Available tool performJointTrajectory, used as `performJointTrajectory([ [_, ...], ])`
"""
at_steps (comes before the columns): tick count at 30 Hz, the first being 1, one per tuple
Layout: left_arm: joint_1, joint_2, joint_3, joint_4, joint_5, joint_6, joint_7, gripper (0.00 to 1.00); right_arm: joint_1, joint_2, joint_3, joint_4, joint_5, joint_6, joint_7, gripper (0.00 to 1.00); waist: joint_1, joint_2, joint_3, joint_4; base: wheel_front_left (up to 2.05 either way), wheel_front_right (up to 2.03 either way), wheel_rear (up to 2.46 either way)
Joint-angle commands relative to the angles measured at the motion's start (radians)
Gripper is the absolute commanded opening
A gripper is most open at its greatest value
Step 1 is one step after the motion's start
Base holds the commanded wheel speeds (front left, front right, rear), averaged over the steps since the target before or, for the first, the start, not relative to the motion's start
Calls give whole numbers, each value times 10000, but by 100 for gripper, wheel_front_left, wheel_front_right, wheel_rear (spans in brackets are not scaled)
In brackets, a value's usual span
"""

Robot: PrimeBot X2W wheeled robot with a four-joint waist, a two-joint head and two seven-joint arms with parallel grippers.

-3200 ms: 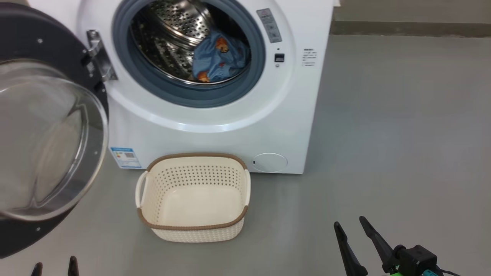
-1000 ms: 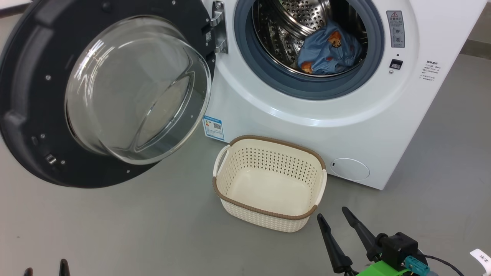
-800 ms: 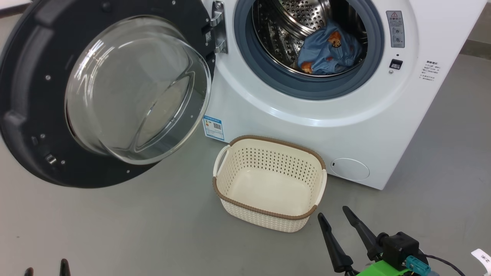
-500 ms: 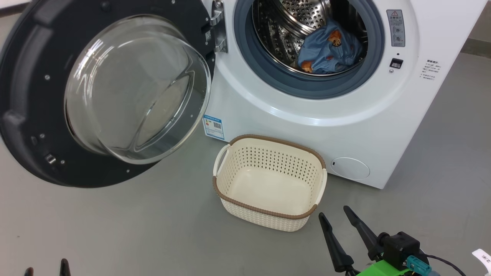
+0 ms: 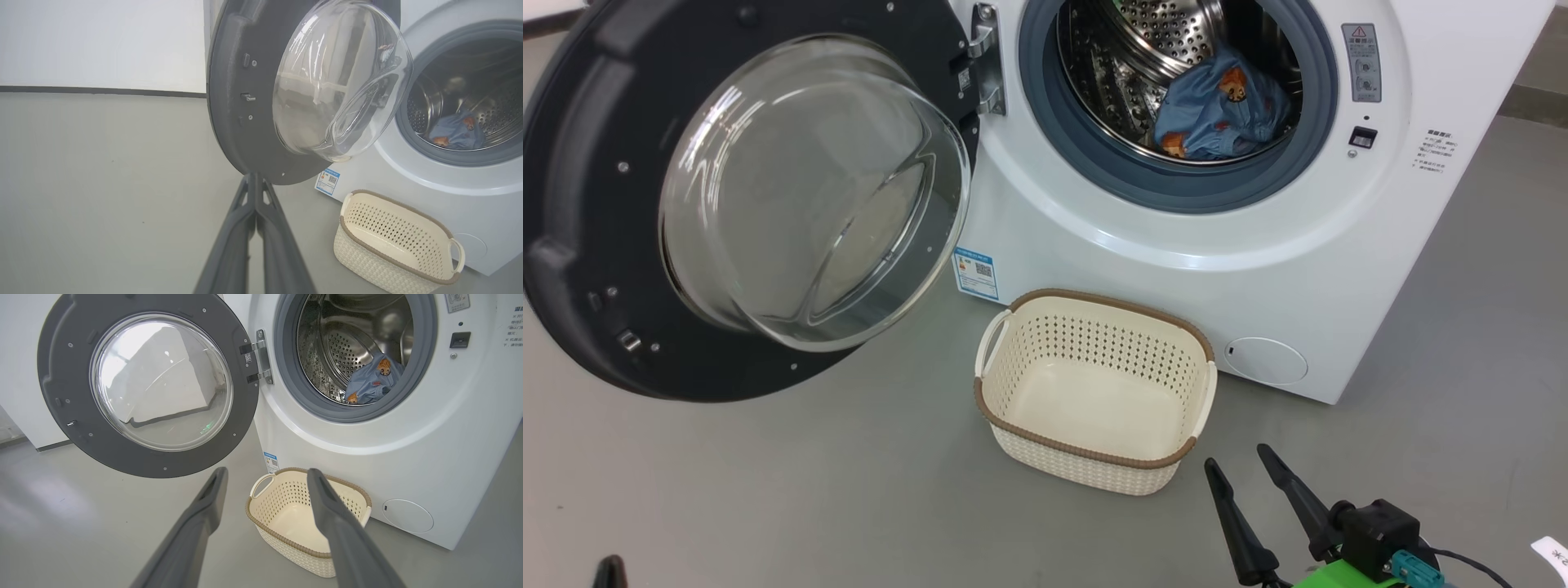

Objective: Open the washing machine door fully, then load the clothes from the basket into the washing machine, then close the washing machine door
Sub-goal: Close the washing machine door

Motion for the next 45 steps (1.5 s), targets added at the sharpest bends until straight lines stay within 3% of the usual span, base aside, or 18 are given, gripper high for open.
performJointTrajectory([
  [1, -585, 107, 369, -279, -323, -88, -65, 0, -67, 3, 198, -292, -51, 16, -48, 100, -1, 0, 7, 0, 0, 0, 0],
  [5, -829, 146, 866, -344, -1542, -229, -65, 0, -30, 3, 170, -320, -60, 16, -48, 100, -1, 0, 29, -1, 0, 0, 0],
  [11, -1478, 696, 1561, -262, -3337, -320, -44, 0, -17, 3, 129, -318, -56, 16, -48, 100, -1, 0, 47, -5, 0, 0, 0],
  [20, -3462, 2572, 2553, 407, -6982, -337, 1145, 0, -98, 3, 137, -335, -126, 16, -48, 100, -1, 0, 134, -17, 0, 0, 0],
  [29, -6089, 4343, 3259, 3123, -10216, -338, 3106, 0, -91, 3, 84, -365, -284, 16, -48, 100, -1, 0, 304, -166, 0, 0, 0],
  [37, -7596, 5707, 3304, 5207, -11382, -338, 4306, 0, -204, 3, 106, -331, -577, 16, -48, 100, -1, 0, 579, -565, 0, 0, 0],
  [45, -8399, 6160, 3089, 6525, -11724, -339, 4744, 0, -312, 3, 136, -337, -750, 16, -48, 100, -1, 0, 868, -880, 0, 0, 0],
])
